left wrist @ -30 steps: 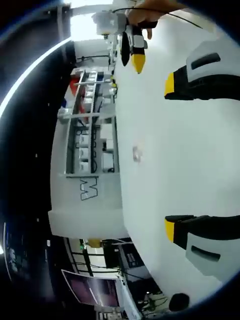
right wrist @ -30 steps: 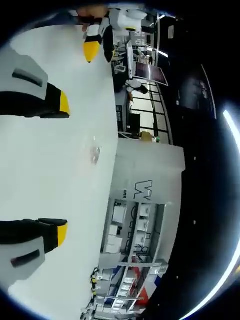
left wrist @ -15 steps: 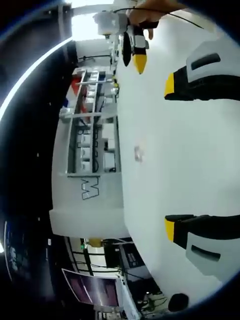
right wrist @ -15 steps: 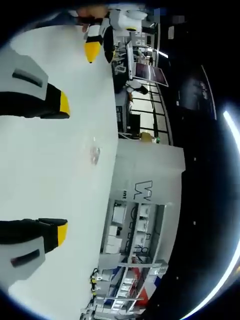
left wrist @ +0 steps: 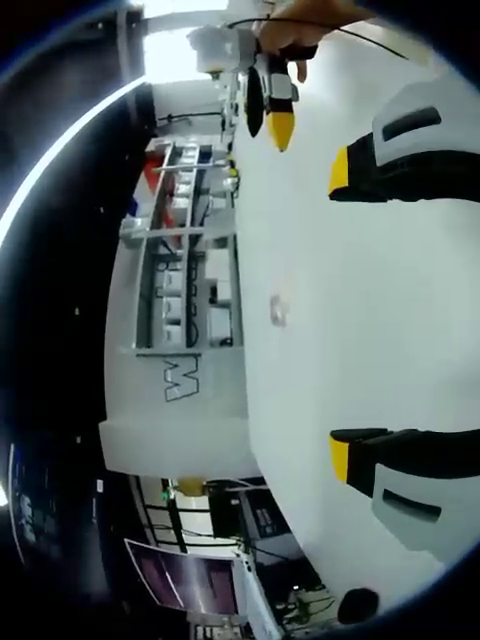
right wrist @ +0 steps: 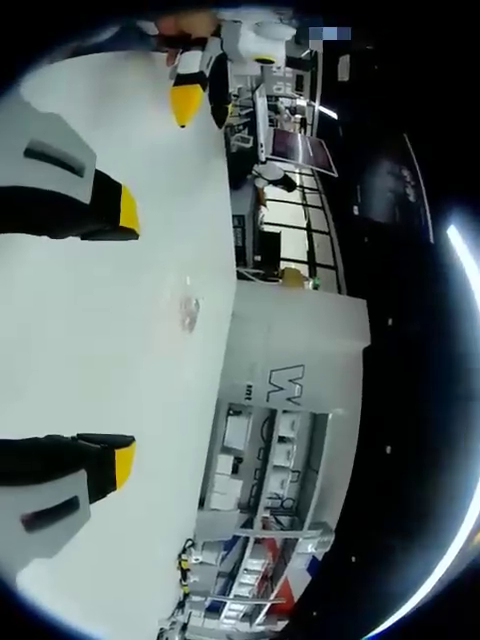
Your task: Open the resealable bag by pulling the two sides of the seal apart until the entire bag opening is separated and visibly accessible.
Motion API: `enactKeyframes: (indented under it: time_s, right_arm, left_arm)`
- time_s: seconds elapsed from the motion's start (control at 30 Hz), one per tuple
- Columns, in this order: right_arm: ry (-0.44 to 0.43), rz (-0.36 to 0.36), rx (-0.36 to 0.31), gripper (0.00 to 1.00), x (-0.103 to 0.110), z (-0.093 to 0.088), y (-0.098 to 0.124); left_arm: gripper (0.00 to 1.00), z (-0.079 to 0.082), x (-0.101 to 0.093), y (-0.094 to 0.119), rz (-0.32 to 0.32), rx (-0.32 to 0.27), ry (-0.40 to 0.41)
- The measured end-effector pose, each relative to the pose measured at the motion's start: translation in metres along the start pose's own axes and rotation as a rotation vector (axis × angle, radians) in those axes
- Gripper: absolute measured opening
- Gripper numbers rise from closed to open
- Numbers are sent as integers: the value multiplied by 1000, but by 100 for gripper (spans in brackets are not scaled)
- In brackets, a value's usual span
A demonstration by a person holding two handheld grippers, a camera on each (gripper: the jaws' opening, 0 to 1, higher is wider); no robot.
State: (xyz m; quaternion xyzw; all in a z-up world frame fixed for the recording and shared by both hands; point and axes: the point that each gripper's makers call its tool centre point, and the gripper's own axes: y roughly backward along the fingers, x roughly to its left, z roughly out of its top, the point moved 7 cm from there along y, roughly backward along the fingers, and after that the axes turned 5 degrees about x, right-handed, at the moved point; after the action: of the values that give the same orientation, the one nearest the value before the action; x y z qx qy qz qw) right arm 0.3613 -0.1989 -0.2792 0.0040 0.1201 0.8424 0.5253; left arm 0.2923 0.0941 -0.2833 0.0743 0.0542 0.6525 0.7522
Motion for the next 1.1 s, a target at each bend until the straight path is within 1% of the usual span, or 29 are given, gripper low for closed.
enactKeyframes:
  time_s: [0.87, 1.1]
  right_arm:
    - [13, 26, 11, 76, 2, 2, -8]
    - [9, 40, 22, 74, 5, -1, -10]
  left_arm:
    - [92, -1, -3, -4, -24, 1, 3]
    - [92, -6, -6, -4, -38, 11, 2]
